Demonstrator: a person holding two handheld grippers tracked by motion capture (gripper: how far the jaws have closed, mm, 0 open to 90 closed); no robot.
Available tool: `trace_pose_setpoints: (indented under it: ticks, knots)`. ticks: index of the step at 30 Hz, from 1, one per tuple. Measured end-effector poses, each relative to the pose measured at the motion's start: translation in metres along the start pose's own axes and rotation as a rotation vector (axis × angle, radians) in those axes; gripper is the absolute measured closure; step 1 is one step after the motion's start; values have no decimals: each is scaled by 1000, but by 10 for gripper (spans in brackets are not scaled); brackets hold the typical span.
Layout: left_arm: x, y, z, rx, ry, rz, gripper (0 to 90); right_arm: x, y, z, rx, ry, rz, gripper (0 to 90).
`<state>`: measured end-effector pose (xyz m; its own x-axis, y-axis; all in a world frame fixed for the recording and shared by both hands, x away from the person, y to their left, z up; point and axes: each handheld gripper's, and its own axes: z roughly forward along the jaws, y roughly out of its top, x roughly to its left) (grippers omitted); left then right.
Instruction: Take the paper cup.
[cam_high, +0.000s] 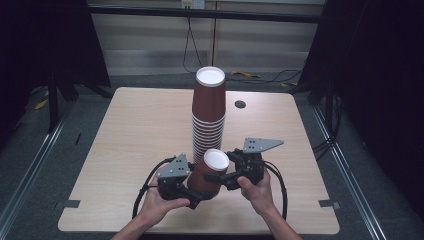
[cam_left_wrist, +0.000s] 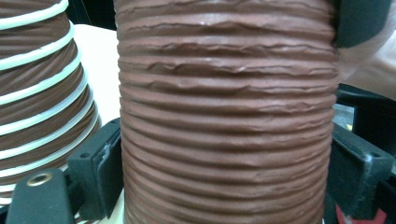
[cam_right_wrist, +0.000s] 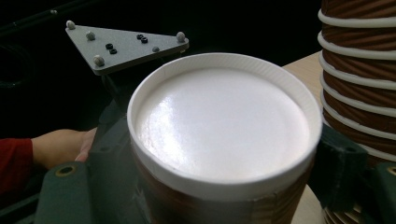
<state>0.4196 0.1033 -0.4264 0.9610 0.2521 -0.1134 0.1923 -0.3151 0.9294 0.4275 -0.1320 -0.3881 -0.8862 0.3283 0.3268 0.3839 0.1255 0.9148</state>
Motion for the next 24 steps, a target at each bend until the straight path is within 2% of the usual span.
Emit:
trace_pose_setpoints:
  ticks: [4,7,15,19,22,24]
  knots:
    - [1,-1,-1,14,1,6,139,0,1,2,13,14,7,172]
    - [1,-3,-1,28,-5,11,142,0,1,2,23,7,11,131]
    - [8,-5,-11,44,16,-6,142,-4,2,-7,40,13,8,132]
    - [13,-5,-17,58,35,-6,142,-7,2,-12,66,-1,6,133]
    - [15,-5,-21,66,37,-11,144,-9,2,-15,97,9,17,135]
    - [15,-5,-21,87,44,-1,145,-10,2,-18,104,2,14,135]
